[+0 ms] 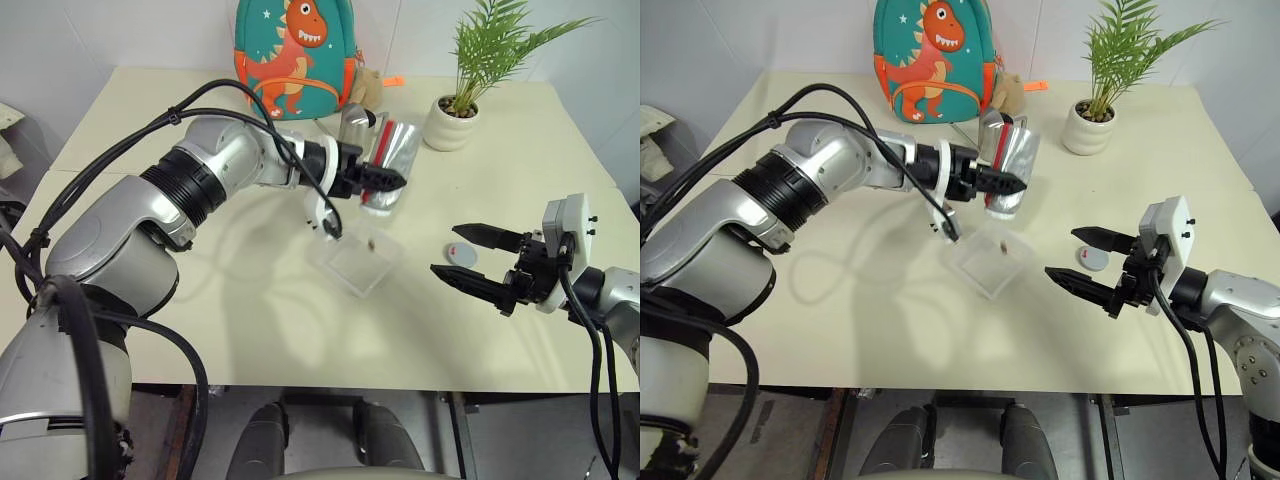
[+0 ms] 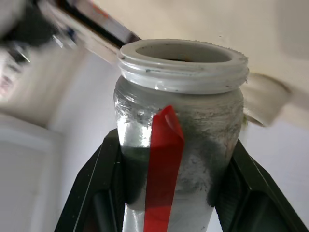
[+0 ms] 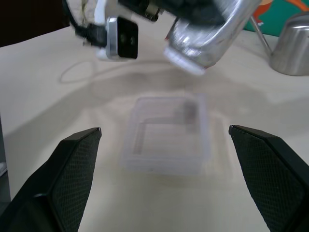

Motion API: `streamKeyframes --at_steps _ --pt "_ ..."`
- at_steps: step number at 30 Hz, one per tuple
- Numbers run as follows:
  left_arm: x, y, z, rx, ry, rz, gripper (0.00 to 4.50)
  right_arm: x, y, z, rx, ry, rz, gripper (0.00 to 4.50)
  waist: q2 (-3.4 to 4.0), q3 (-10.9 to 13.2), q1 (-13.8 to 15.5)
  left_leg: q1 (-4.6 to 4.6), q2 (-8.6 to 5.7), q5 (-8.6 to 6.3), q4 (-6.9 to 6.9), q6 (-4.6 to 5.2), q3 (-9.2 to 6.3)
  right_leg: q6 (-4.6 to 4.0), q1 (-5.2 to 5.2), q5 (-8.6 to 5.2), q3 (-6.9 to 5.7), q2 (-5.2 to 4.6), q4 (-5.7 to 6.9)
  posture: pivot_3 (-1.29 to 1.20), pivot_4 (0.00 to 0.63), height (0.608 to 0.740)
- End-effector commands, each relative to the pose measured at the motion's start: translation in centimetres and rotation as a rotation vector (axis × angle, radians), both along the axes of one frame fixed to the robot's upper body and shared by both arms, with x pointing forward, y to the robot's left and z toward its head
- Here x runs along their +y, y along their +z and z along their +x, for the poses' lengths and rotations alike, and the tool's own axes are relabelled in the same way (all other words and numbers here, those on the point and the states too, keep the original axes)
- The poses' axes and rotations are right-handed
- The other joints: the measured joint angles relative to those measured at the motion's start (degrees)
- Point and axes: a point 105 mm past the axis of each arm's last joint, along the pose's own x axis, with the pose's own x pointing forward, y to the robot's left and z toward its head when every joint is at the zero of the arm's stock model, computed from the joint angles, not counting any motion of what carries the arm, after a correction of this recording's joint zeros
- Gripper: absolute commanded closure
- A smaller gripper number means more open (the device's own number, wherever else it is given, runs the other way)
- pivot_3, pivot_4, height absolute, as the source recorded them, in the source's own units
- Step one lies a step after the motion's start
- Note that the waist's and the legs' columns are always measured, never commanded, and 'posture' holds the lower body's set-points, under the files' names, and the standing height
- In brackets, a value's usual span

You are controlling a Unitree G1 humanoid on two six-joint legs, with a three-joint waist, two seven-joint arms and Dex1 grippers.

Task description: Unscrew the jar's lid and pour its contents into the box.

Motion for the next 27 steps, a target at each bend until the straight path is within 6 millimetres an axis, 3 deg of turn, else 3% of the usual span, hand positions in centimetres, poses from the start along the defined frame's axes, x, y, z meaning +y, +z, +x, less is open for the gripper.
streamKeyframes --at_steps 1,5,9,15,18,24,27 --pt "-0.3 1.9 -1.1 -0.073 -0.122 -0.009 2.61 0.0 1.3 -0.4 -0.066 -0.003 0.006 0.04 0.00 0.00 0.05 -0.01 0.00 0.00 -0.01 0.00 0.00 0.00 0.00 0.00 0.00 0.00 0.00 0.00 0.150 0.740" --pt "-0.6 3.5 -1.2 -0.083 -0.147 -0.046 2.61 0.3 1.2 -0.4 -0.065 0.001 0.013 0.04 0.00 0.00 0.62 -0.03 0.00 0.00 -0.01 0.00 0.02 0.00 -0.02 0.00 0.00 -0.01 -0.02 0.00 0.150 0.740" --pt "-0.5 4.2 -1.3 0.047 -0.109 -0.115 2.61 0.3 1.2 -0.4 -0.064 0.005 0.011 0.04 0.00 0.00 0.99 -0.01 0.00 -0.01 -0.01 -0.01 0.06 0.00 -0.02 0.00 0.00 -0.01 -0.03 0.00 0.150 0.740" --pt "2.5 5.9 2.4 0.738 0.271 -0.659 2.61 0.3 1.4 -0.7 -0.065 0.028 0.001 0.04 0.03 -0.02 0.83 0.02 0.01 0.00 0.02 -0.01 0.16 -0.02 -0.02 0.00 0.01 -0.04 -0.02 0.00 0.150 0.740" --pt "5.4 6.1 5.0 1.154 0.387 -1.049 2.61 0.2 1.9 -0.8 -0.072 0.049 0.002 0.04 0.07 -0.03 0.76 0.09 0.05 -0.01 -0.01 0.00 0.23 -0.07 -0.02 -0.01 0.02 -0.03 0.02 0.00 0.150 0.740" --pt "9.9 3.3 5.7 1.865 0.275 -1.517 2.61 -0.1 2.4 -0.1 -0.074 0.084 -0.030 0.04 0.05 -0.03 0.32 0.08 0.08 0.00 0.10 0.00 0.19 -0.08 -0.04 0.00 0.04 -0.03 0.47 0.00 0.150 0.740" --pt "11.2 2.1 5.0 2.032 0.222 -1.611 2.61 0.0 2.6 0.3 -0.073 0.105 -0.040 0.04 0.05 -0.03 0.23 0.08 0.09 0.00 0.17 0.00 0.14 -0.08 -0.04 0.00 0.03 -0.02 0.56 0.00 0.150 0.740"
